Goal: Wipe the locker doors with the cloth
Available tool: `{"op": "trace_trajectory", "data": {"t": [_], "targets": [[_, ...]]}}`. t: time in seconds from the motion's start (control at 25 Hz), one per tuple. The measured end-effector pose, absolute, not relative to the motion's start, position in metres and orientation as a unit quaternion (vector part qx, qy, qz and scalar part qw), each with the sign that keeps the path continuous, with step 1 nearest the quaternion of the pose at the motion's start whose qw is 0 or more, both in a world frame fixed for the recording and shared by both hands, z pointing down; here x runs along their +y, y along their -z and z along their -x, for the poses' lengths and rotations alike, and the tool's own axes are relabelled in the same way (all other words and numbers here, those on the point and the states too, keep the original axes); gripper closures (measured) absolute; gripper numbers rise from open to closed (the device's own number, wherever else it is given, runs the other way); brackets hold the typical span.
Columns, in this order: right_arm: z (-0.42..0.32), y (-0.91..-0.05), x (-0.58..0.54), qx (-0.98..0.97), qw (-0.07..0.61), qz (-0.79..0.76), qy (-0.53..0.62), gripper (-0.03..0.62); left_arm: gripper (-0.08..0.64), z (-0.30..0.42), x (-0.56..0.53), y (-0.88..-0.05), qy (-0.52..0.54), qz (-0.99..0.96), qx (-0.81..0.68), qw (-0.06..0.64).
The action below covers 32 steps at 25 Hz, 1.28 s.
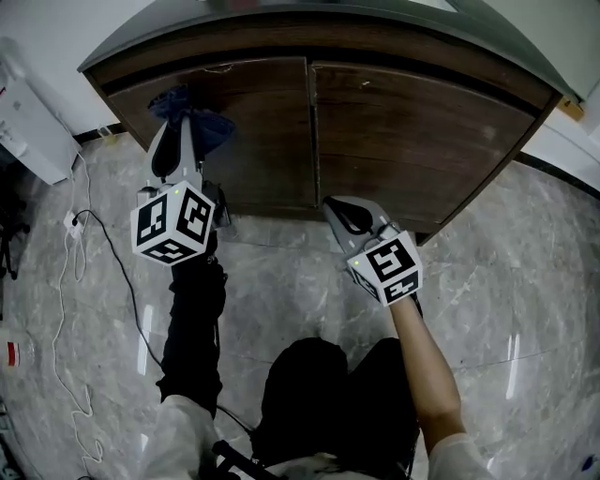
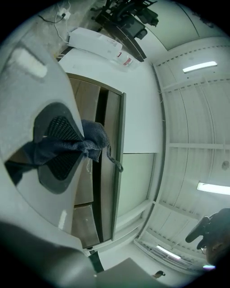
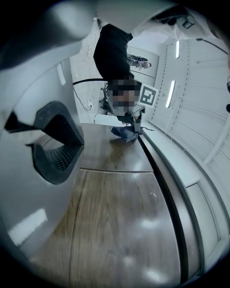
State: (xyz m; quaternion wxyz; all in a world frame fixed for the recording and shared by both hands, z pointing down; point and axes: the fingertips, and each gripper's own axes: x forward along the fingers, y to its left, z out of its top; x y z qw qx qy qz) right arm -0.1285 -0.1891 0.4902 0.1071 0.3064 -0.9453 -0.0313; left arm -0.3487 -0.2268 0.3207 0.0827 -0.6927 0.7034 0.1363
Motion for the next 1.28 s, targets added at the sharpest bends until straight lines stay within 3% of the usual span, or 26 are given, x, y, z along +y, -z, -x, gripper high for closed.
{"op": "trace_trajectory", "data": {"t": [0.44, 1.28], "targets": [[0.162, -0.451, -0.18, -0.954, 0.095, -0.277, 0.067, 0.588, 0.491, 0.366, -0.249, -0.309, -0.125, 0.682, 0.715, 0.088], [0.155, -0.481, -0.173, -0.952, 0.116, -0.278, 0.051, 0.588, 0.489, 0.384, -0.271, -0.415, -0.085, 0.673, 0.734, 0.023]]}}
